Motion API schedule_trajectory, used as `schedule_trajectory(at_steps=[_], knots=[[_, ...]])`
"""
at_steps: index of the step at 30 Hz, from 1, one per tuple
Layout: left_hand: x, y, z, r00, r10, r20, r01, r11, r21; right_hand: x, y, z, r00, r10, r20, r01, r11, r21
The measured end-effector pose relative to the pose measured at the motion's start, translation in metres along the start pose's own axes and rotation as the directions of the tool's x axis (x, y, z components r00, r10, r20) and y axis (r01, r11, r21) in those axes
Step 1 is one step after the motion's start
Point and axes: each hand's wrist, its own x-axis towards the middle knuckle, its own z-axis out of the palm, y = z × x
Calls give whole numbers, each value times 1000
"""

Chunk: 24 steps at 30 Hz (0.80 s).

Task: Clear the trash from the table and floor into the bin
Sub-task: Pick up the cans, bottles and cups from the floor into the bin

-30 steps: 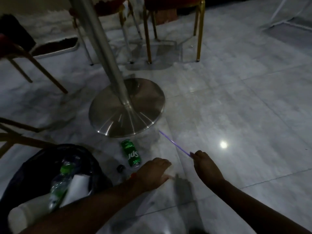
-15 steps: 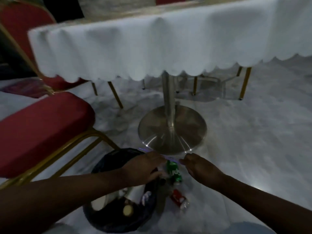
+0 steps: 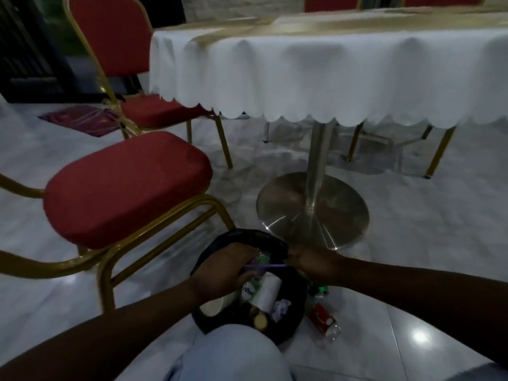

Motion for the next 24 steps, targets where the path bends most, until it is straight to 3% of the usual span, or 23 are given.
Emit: schedule_trajectory(at_steps=[3, 6, 9, 12, 16, 24], knots=[[-16, -13, 9, 999, -43, 16, 42, 999, 32, 27, 3, 18, 996, -84, 32, 83, 996, 30], [-24, -24, 13, 996, -71, 62, 68, 996, 49, 33, -2, 14, 1000, -30, 9, 29, 995, 92], [-20, -27, 11, 993, -94, 77, 89, 994, 70, 25, -3, 19, 986, 22, -166, 2, 990, 141], [-3, -24, 6, 991, -99, 87, 90, 991, 98, 7, 1, 25, 958, 141, -251, -99, 980, 173], [41, -6, 1, 994, -25, 104, 15, 995, 97, -30, 13, 33, 901, 292, -321, -253, 954, 158], [130, 34, 37, 937, 257, 237, -298, 941, 159, -97, 35, 62, 802, 559, -210, -517, 826, 225]])
